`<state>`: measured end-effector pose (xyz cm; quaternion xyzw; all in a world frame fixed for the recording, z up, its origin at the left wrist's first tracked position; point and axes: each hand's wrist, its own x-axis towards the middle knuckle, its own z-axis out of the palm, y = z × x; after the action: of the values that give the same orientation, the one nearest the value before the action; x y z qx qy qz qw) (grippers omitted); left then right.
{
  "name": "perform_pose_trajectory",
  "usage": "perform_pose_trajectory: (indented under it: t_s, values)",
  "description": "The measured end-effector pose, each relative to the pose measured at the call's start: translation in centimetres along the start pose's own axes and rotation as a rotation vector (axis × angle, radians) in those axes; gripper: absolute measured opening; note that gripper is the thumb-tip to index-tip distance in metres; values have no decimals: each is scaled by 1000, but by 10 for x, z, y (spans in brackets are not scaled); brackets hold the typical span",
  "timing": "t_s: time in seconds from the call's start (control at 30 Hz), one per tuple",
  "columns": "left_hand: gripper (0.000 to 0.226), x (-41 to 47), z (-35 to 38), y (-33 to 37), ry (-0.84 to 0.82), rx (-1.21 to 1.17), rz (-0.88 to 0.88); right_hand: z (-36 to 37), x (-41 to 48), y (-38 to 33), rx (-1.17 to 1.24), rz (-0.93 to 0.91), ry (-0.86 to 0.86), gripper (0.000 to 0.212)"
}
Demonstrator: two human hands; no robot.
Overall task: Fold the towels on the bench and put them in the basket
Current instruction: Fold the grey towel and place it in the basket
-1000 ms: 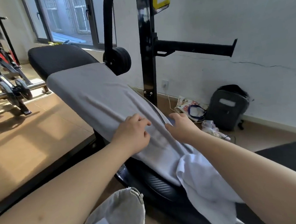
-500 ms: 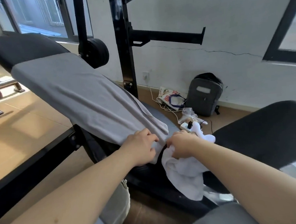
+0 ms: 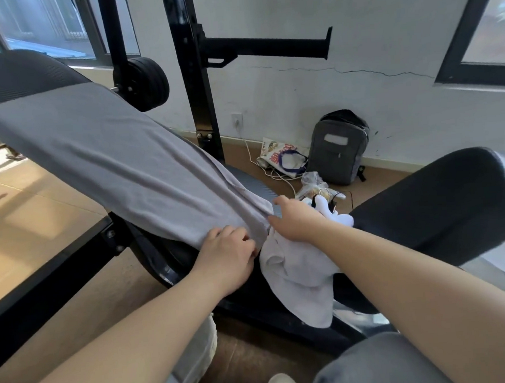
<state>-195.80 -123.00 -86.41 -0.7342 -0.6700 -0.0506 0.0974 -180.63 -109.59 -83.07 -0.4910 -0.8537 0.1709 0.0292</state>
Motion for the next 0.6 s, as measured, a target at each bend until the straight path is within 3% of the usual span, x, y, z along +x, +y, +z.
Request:
perform_pose_trajectory:
  t_s: [0.07, 0.33, 0.43, 0.6]
  values:
    - [27, 2, 0, 0, 73, -37, -40, -2, 10, -2, 23, 4, 14, 56]
    - [12, 5, -19, -1, 61, -261, -181, 6, 48, -10, 8, -28, 3, 45]
    - [9, 8, -22, -6, 81, -367, -313, 11, 53, -11, -3, -67, 68, 43]
    - [18, 11, -18, -9, 85, -427, -385, 13, 58, -11, 67, -87, 100, 43]
